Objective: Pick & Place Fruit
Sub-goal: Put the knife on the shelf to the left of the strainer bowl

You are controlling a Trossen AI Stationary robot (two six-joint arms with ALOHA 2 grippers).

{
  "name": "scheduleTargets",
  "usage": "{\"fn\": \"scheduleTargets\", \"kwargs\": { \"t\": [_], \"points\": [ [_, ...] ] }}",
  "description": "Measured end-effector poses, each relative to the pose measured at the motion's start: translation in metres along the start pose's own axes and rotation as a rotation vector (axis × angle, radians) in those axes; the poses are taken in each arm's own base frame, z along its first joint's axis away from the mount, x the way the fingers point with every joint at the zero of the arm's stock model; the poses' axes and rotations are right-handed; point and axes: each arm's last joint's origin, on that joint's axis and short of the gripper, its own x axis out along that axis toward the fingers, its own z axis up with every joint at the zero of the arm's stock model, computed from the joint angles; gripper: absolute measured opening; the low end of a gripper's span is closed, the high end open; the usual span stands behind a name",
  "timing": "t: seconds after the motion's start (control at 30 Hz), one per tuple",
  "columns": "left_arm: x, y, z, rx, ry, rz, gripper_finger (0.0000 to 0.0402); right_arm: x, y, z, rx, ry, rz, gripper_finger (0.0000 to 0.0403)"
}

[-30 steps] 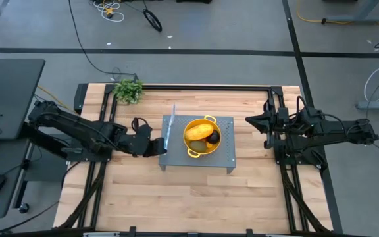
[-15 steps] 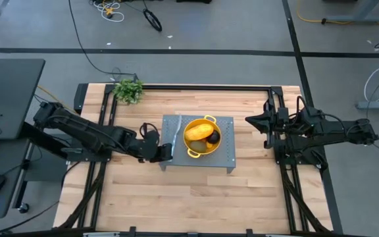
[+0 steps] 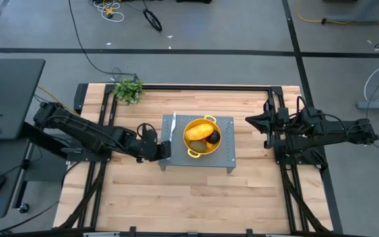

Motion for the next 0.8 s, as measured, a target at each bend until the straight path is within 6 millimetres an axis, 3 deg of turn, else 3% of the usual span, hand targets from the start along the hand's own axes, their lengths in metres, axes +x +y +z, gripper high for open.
{"fn": "scheduleTargets", "kwargs": {
  "t": [0.53, 0.8],
  "points": [
    [0.0, -0.0002, 0.0002, 0.017, -0.009, -0.003, 0.0073, 0.0, 0.0, 0.0, 0.0, 0.0, 0.0, 0.0015],
    [0.0001, -0.0007, 0.0004, 0.012, -0.017, -0.01, 0.012, 0.0, 0.0, 0.0, 0.0, 0.0, 0.0, 0.0015]
  ]
}}
